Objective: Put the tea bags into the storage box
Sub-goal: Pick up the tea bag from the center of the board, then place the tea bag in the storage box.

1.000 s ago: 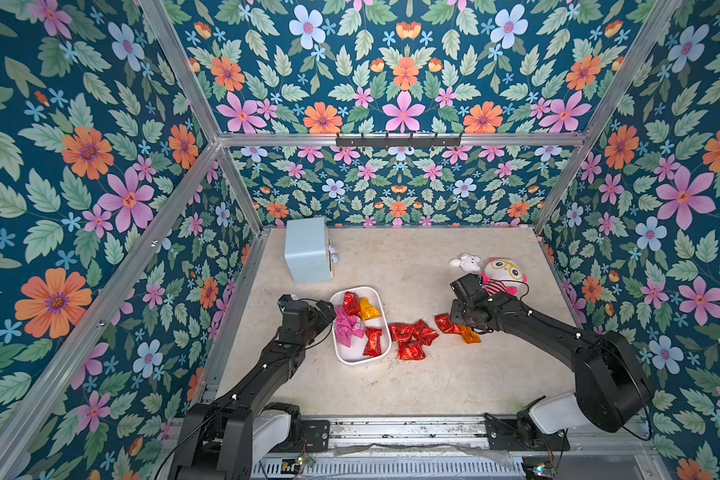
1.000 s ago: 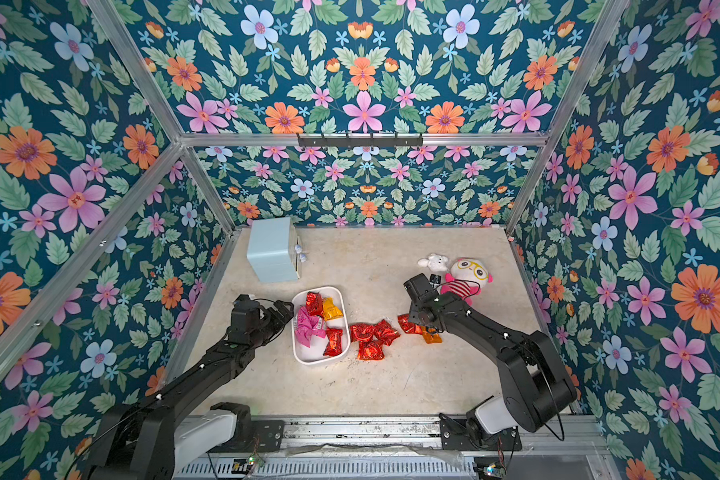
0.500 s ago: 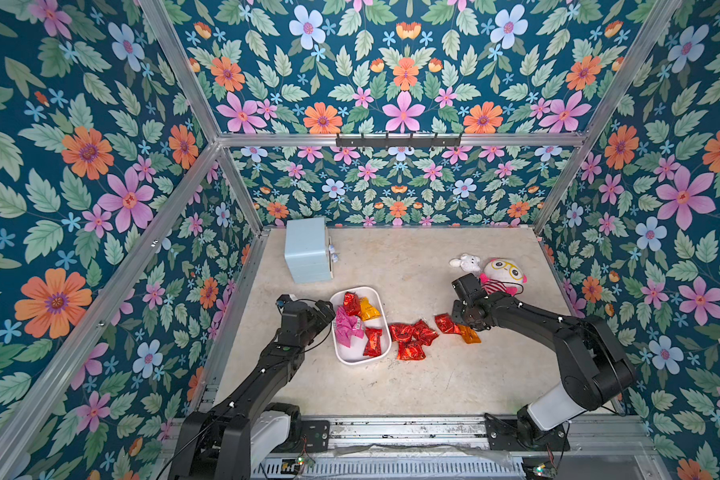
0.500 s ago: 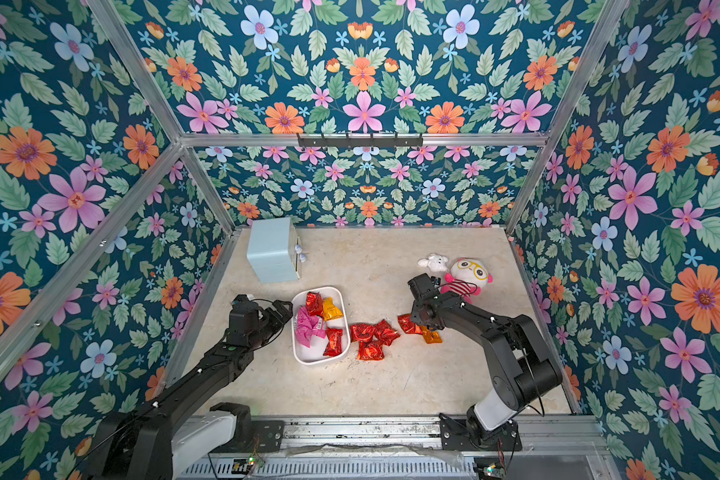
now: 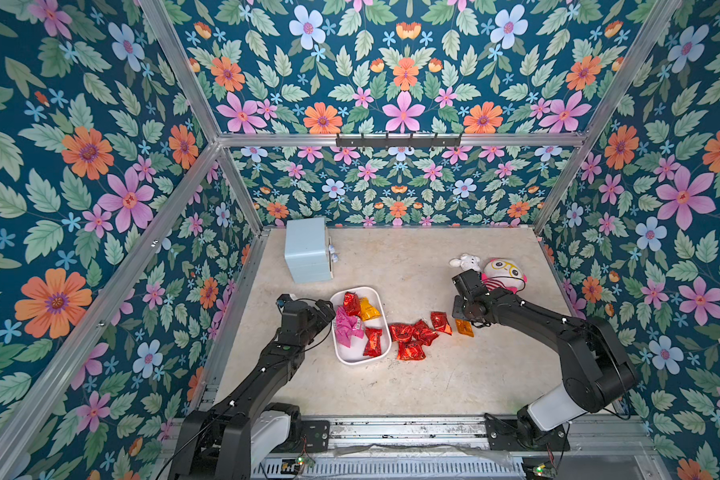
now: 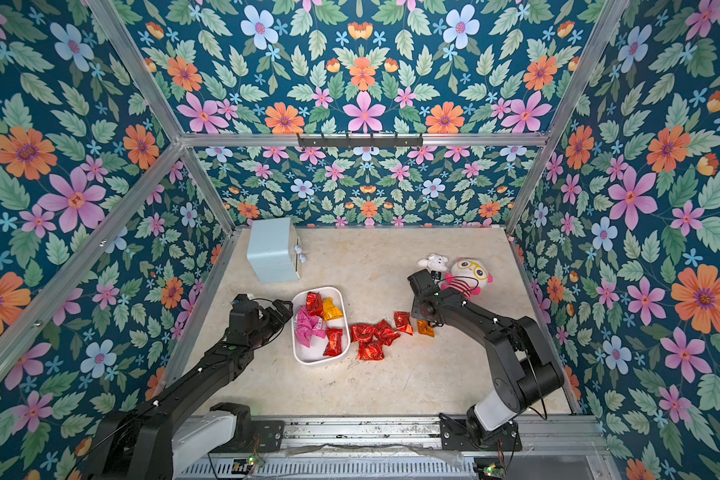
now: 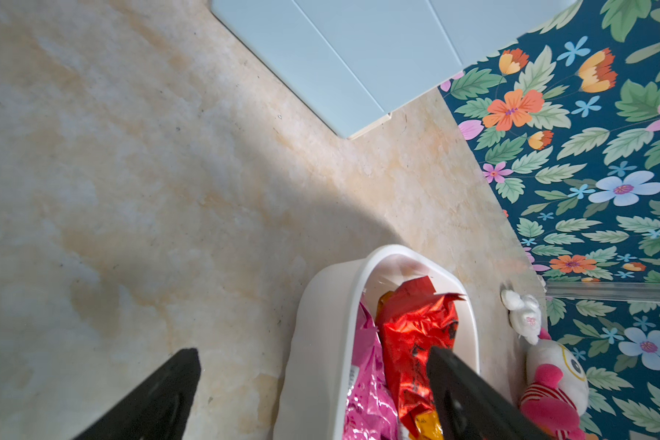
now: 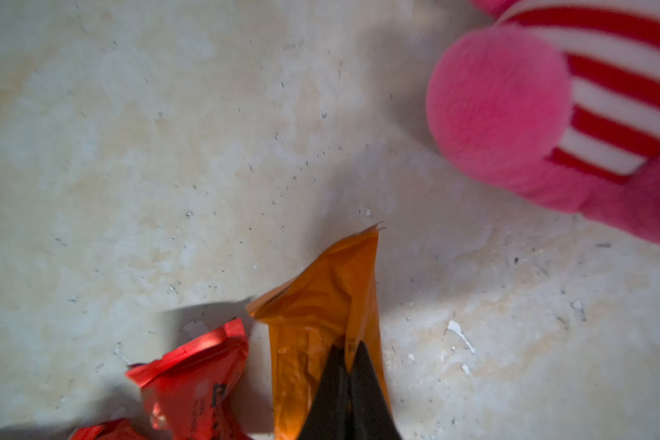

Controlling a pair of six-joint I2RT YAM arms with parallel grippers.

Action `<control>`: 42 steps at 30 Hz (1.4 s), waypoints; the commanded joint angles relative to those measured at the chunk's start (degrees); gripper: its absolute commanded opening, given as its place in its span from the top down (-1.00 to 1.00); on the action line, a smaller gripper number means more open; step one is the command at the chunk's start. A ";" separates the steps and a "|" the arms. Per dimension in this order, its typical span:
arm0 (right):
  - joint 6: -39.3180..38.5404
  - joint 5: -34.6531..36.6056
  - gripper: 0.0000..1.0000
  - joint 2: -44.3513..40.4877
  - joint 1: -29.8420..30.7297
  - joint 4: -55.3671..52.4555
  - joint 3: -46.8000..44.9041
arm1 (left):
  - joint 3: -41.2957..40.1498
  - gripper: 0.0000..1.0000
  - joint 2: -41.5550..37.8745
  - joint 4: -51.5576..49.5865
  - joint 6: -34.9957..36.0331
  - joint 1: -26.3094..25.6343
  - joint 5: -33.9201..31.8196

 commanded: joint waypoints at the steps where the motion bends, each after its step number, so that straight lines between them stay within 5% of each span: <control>1: -1.09 -0.27 1.00 -1.97 0.20 -0.74 1.69 | 0.65 -0.99 0.00 -0.89 0.38 0.02 -0.53; 9: -5.82 -19.83 1.00 -3.06 6.85 10.30 3.29 | 0.98 -0.99 -0.44 -1.32 0.30 0.02 -0.78; 22: -11.53 -21.58 1.00 12.24 26.10 18.13 16.85 | 1.18 -0.99 -3.20 -5.18 1.02 0.04 -3.07; 39: -10.59 -20.50 1.00 20.36 31.83 23.36 18.94 | -0.31 -0.99 -3.48 -4.93 0.22 0.02 -3.20; 42: -10.33 -20.03 0.63 20.69 31.84 22.64 19.53 | -0.15 -0.99 -3.25 -4.77 0.14 0.06 -3.08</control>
